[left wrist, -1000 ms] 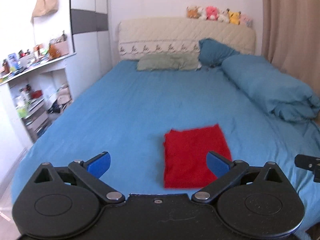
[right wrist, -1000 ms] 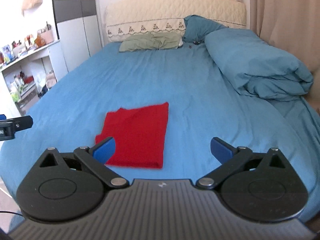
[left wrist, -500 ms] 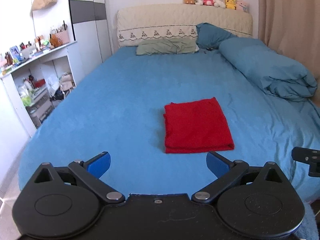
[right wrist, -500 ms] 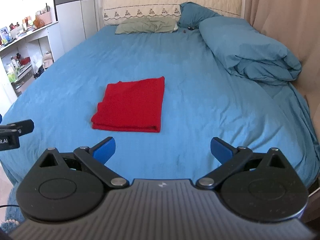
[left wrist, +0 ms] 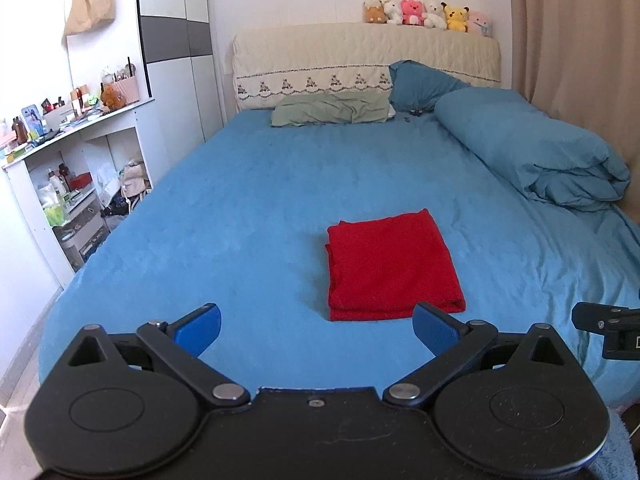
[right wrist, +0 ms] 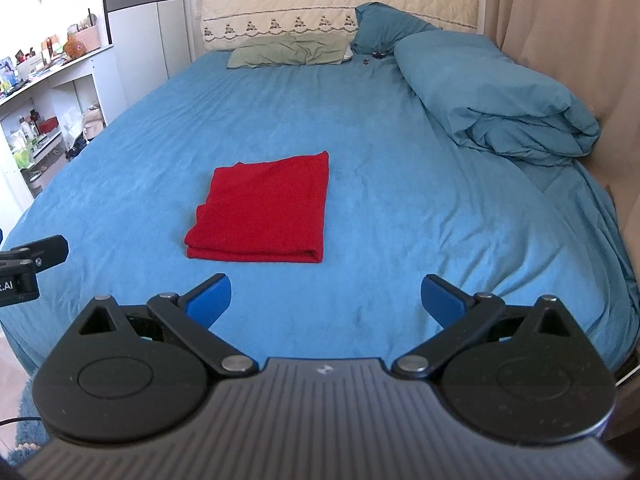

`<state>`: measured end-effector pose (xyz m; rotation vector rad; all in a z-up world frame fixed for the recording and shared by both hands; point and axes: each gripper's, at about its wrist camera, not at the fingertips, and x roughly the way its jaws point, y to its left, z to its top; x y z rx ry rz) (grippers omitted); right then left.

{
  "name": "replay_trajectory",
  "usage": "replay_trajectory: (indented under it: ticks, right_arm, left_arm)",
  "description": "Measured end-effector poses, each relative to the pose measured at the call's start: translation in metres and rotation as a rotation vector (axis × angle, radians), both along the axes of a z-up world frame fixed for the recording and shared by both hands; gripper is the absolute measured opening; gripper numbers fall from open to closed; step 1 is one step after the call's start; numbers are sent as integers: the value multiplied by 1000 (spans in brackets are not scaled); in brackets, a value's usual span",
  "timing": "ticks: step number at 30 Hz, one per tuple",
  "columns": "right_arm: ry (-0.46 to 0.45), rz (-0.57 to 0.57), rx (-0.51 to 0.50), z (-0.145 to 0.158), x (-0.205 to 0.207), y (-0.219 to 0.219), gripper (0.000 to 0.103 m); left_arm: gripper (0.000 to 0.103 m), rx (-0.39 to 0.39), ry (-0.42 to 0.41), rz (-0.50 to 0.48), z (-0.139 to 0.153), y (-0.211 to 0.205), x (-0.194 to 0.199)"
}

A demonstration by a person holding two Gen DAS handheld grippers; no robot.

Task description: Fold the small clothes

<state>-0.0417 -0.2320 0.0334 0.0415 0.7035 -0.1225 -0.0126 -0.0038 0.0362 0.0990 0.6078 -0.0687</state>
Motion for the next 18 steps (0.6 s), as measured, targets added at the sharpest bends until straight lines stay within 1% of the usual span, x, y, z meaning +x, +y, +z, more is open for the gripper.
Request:
replay_trajectory:
  ticks: [7, 18]
  right_arm:
    - [2, 1, 4, 1, 1, -4, 103]
    - [5, -5, 10, -3, 1, -7, 103]
  left_arm:
    - [103, 16, -26, 4, 4, -1, -3]
    - [103, 35, -43, 1, 6, -2, -6]
